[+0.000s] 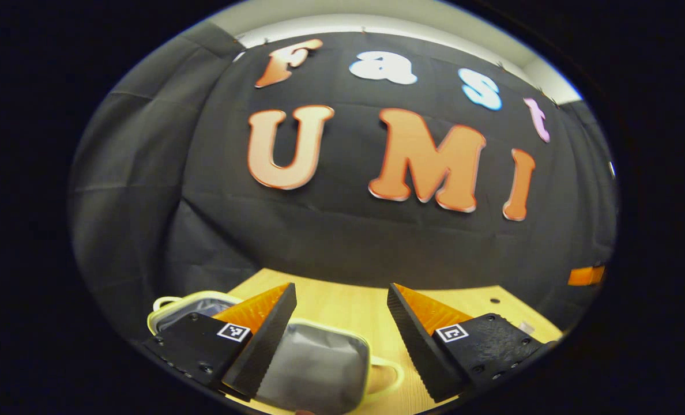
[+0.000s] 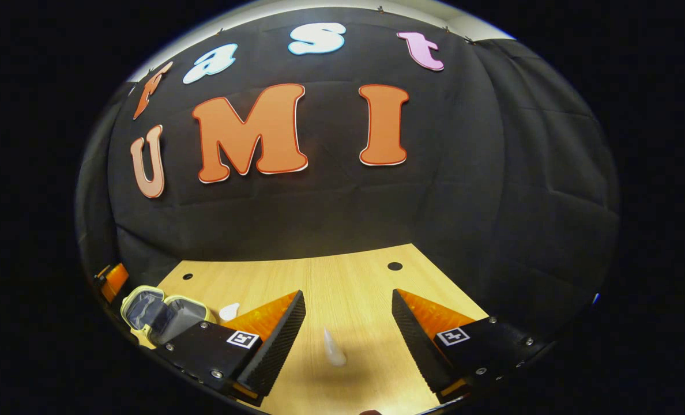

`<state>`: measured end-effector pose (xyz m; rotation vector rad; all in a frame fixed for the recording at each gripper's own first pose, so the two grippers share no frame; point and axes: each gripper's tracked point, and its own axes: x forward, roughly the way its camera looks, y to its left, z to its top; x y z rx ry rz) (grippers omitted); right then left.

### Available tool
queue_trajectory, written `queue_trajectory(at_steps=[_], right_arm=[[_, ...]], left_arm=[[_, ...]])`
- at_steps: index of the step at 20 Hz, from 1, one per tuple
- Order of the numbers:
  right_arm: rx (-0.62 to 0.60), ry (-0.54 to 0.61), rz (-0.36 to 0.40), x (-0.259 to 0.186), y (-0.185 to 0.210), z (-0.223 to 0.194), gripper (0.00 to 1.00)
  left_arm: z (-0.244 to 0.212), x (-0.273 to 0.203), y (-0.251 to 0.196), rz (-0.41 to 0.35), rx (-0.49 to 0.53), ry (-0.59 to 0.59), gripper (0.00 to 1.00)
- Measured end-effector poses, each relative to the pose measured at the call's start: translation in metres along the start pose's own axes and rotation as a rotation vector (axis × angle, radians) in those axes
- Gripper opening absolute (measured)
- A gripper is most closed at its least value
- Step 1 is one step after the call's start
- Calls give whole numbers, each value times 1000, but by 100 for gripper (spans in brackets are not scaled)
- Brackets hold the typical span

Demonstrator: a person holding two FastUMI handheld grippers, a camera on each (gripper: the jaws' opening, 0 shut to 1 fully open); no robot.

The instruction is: First open the suitcase, pack the skin care products into it, and then close the suitcase.

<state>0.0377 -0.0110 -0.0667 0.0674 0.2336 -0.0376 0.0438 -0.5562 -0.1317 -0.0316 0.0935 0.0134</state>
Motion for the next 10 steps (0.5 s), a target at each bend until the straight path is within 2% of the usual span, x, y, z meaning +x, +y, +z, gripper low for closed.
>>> queue_trajectory(at_steps=[2,4,7,10], right_arm=[[-10,16,5,7,-13,-7,96],[-8,37,5,12,-25,-15,96],[-9,53,-8,17,-41,-25,96],[-24,66,-27,20,-55,-34,96]], left_arm=[[-30,0,-53,-61,51,40,100],[-64,-3,-92,-102,36,76,100],[-110,9,-133,-120,71,116,100],[-147,16,-159,-170,143,146,100]])
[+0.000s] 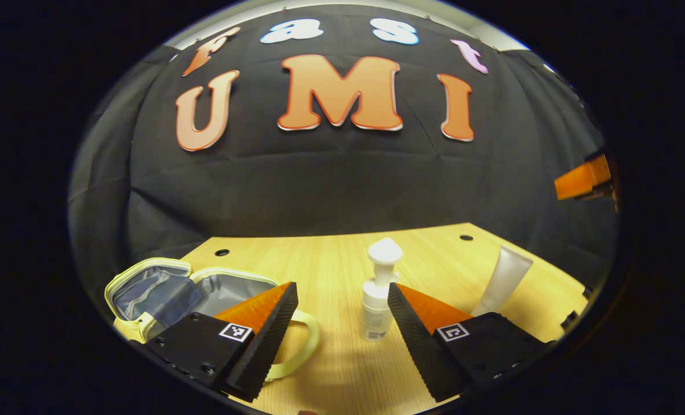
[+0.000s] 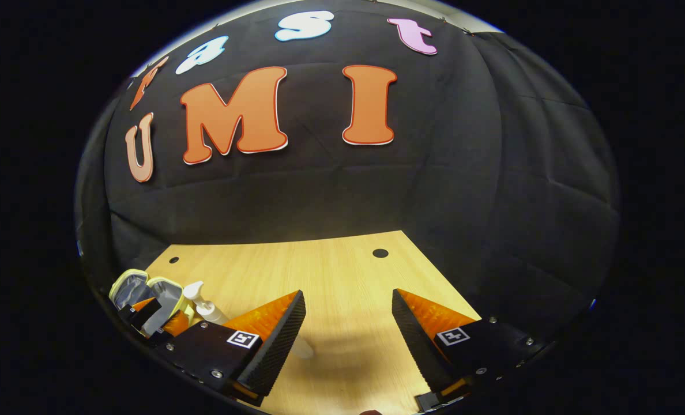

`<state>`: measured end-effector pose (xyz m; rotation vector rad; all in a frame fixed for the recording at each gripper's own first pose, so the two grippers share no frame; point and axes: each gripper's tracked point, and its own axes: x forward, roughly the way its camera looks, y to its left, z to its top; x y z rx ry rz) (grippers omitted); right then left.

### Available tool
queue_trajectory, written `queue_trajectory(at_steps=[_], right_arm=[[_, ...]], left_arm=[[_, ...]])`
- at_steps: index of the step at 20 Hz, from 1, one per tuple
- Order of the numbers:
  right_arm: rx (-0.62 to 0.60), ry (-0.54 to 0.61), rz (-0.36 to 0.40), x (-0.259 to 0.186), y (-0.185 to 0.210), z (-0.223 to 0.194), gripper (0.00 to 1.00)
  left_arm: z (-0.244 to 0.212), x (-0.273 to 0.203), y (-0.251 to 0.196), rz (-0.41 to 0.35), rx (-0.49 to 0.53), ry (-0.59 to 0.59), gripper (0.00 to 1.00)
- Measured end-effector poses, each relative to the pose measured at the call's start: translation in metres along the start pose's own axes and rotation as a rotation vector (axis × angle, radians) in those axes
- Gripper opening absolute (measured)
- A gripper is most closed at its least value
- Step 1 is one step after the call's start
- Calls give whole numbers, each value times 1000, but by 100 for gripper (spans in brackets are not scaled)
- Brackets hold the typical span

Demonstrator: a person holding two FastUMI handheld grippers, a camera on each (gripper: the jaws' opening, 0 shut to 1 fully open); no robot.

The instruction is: First open the suitcase, pack the skin care products into it, and then close the suitcase.

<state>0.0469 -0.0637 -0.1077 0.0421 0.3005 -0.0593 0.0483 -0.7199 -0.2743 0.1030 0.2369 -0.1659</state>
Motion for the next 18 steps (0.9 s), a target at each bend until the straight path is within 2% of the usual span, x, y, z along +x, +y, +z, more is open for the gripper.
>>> queue_trajectory(at_steps=[4,7,10,13,14,16,18], right_arm=[[26,29,-23,5,-13,-10,96],[38,38,-46,6,-23,-14,96],[24,47,-64,7,-28,-19,96],[39,65,-72,6,-32,-27,96],[48,74,-71,5,-32,-30,96],[51,84,-68,4,-31,-35,96],[29,87,-56,4,-25,-43,96]], left_arm=[[-31,24,-30,-56,80,30,100],[-50,49,-35,-45,86,62,100],[-50,70,-35,-25,97,40,100],[-59,83,-43,-45,96,70,100],[-63,85,-42,-37,97,83,98],[-59,86,-44,-53,73,81,67],[-56,86,-44,-72,14,101,65]])
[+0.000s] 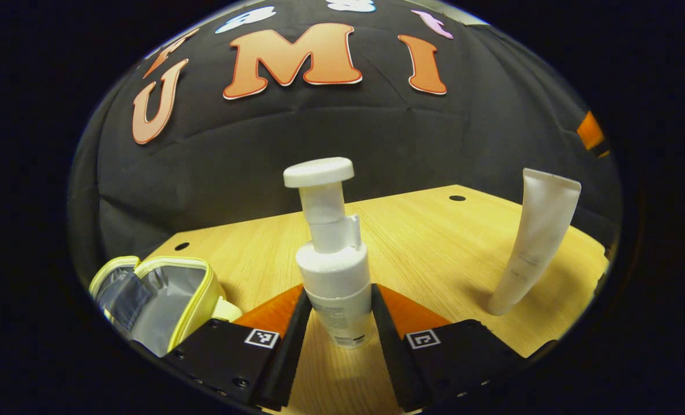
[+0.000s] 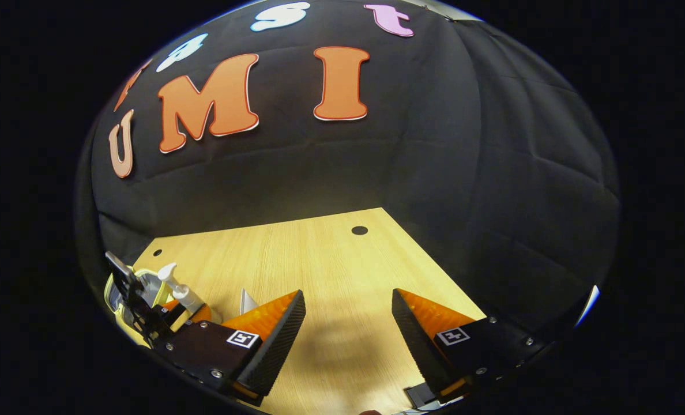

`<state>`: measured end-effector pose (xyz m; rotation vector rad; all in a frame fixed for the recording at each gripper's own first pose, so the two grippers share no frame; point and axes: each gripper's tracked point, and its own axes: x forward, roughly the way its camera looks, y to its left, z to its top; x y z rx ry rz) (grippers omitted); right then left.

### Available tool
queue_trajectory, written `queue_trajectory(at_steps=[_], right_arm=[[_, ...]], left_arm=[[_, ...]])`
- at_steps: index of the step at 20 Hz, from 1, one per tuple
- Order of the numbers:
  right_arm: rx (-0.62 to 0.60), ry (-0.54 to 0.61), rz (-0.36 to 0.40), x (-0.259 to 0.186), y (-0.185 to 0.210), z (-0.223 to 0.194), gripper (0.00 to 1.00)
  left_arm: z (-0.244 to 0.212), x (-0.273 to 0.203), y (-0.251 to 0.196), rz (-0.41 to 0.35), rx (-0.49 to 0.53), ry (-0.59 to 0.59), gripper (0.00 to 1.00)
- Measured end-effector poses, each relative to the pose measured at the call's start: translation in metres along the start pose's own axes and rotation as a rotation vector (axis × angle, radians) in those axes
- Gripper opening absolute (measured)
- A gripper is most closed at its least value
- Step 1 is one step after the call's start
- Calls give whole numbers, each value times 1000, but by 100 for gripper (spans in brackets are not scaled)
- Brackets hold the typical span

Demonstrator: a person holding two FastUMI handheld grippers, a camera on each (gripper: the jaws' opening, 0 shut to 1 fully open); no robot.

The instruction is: First open the suitcase, pack the skin care products into it, and then close the suitcase.

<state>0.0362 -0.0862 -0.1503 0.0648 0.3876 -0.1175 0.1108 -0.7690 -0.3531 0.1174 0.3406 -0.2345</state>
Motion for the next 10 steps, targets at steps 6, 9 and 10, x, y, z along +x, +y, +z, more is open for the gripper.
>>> queue_trajectory(at_steps=[6,9,10], right_arm=[[-37,17,112,-10,39,-25,96],[-62,20,152,-15,56,-36,96],[-62,26,169,-16,62,-41,96]], left_arm=[[9,-17,-4,-48,-55,48,61],[25,-33,-5,-69,-40,50,61],[31,-40,-4,-76,-44,50,61]])
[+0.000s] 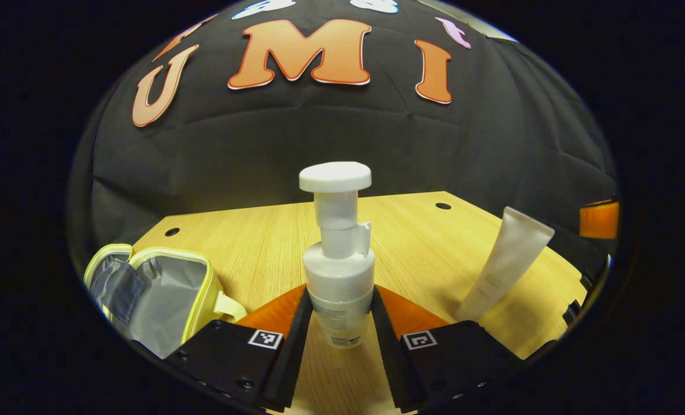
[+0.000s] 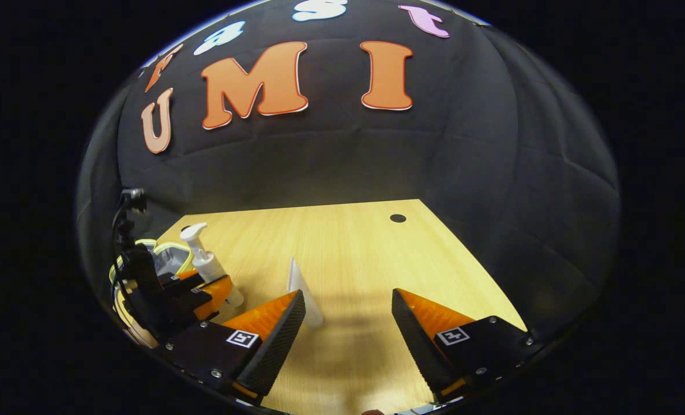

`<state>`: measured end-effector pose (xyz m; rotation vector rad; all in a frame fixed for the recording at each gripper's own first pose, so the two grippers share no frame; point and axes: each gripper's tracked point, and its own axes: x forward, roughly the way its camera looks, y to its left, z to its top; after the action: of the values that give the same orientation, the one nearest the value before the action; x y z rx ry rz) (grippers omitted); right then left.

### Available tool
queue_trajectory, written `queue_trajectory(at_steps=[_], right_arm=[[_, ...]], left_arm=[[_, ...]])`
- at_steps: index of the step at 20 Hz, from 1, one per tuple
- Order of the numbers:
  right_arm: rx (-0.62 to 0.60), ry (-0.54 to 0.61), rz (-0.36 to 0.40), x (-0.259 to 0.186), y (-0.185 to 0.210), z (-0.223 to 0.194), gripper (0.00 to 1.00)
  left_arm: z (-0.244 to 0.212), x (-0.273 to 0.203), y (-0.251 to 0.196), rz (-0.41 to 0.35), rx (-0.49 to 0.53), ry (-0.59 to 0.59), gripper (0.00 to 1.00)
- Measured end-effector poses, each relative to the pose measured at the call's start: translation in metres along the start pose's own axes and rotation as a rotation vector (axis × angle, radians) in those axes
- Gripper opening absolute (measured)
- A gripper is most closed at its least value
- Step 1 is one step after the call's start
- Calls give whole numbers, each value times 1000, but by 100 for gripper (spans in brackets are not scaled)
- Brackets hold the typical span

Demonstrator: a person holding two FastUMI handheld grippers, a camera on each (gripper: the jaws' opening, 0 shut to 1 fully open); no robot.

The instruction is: First open the suitcase, pack the skin care products into it, and then close the suitcase.

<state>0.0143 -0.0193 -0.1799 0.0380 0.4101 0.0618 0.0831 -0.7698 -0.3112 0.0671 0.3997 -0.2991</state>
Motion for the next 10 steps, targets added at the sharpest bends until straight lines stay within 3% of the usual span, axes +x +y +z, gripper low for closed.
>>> queue_trajectory(at_steps=[7,10], right_arm=[[-28,80,77,29,42,-43,96],[-62,114,68,58,44,-59,96]], left_arm=[[34,-55,16,1,17,21,61],[40,-75,28,11,4,32,61]])
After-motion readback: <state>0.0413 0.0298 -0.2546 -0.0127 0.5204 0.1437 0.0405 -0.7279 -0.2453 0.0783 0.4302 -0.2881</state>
